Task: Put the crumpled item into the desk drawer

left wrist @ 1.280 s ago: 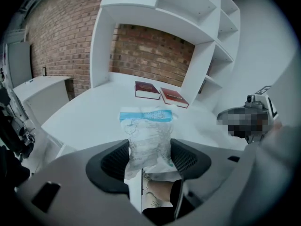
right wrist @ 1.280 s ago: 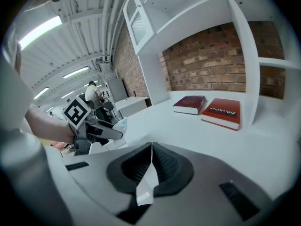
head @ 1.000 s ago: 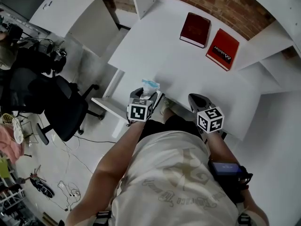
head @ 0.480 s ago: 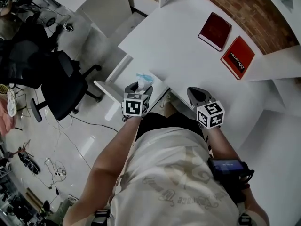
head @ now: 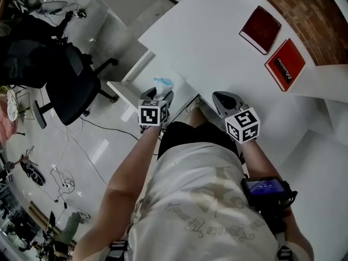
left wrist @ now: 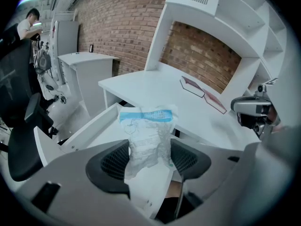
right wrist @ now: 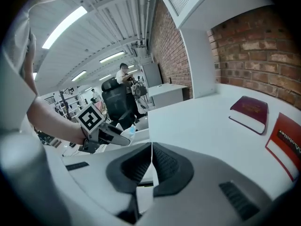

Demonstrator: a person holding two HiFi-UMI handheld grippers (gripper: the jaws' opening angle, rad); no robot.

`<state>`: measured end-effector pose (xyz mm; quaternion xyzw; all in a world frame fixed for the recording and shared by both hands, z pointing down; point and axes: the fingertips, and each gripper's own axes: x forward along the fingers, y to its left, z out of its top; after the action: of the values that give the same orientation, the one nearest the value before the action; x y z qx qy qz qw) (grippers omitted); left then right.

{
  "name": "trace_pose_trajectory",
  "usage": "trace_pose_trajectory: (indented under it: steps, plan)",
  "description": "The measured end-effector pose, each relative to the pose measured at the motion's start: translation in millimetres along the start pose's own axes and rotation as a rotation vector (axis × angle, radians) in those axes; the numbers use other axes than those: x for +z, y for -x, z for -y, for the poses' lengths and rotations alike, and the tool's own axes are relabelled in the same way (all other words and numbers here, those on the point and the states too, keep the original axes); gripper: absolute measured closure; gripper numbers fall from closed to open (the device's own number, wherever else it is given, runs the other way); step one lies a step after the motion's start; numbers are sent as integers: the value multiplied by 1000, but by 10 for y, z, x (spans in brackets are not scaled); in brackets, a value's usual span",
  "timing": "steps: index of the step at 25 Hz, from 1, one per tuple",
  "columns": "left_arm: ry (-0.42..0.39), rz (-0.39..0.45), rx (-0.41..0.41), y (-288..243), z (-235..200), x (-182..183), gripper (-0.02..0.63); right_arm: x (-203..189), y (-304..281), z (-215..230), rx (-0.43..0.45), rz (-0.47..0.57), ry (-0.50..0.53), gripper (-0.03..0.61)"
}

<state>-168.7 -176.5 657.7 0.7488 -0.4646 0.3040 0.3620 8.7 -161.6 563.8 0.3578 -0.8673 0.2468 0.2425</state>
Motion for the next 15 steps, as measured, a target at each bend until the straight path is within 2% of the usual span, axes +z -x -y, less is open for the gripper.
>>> trace_pose_trajectory:
  steps: [15]
  plan:
    - [41, -79, 55, -527, -277, -221, 321, 95, -389, 89, 92, -43, 13, 555]
